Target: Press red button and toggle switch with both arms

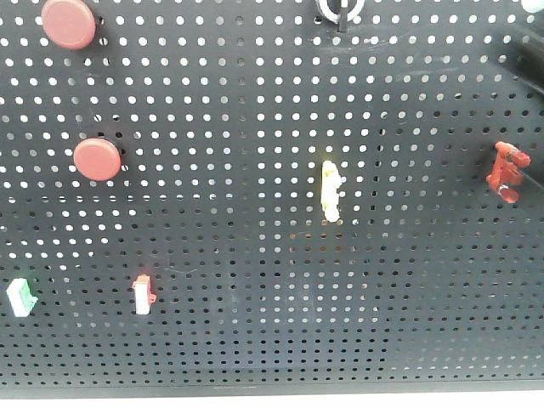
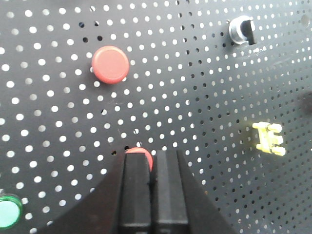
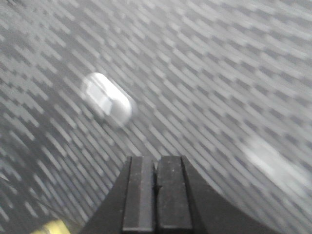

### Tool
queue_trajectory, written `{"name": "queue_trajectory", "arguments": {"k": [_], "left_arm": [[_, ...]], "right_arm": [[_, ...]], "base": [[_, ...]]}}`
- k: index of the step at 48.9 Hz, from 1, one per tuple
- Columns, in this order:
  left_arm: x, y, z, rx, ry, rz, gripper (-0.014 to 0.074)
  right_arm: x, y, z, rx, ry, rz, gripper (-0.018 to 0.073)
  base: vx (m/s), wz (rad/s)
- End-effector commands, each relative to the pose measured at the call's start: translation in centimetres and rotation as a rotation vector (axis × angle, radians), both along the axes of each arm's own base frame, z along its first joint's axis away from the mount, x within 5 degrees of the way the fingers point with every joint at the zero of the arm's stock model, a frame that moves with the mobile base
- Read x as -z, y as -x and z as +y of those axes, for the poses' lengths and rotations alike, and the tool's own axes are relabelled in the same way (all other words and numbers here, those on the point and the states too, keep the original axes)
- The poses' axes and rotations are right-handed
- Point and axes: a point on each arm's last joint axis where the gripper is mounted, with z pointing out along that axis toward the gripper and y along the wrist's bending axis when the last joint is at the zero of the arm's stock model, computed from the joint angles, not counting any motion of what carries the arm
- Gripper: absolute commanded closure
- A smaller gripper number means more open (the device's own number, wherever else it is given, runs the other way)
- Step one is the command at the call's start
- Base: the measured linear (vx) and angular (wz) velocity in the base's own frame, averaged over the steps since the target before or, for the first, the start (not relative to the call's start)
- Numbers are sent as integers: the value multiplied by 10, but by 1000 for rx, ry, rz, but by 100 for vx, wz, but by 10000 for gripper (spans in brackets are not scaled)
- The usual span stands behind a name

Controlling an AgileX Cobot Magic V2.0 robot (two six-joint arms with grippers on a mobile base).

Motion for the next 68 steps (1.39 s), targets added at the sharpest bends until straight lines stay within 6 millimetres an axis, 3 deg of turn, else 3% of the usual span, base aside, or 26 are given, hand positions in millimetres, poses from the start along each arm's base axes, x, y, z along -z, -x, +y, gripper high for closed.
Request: {"name": "queue_trajectory", "arguments": {"k": [1, 9, 21, 44, 53, 68], "left_arm": [[-15, 6, 2, 20, 65, -84, 596], [-15, 6, 2, 20, 65, -84, 596], [-15, 6, 2, 20, 66, -85, 596], [-17, 7, 2, 23, 78, -109, 596], [-18, 8, 2, 23, 79, -110, 596], [-18, 8, 2, 23, 79, -110, 596]], "right_arm": [[-24, 1, 17, -79, -35, -88, 559], [-33, -15, 49, -146, -31, -70, 559], [-42, -39, 62, -111, -36, -3, 559], [-37, -45, 60, -65, 7, 43, 559], [-39, -53, 46, -15, -11, 39, 559], [-46, -45, 36, 18, 16, 7, 559]], "base": [[0, 0], [0, 0], [0, 0], [0, 0], [0, 0], [0, 0]]}}
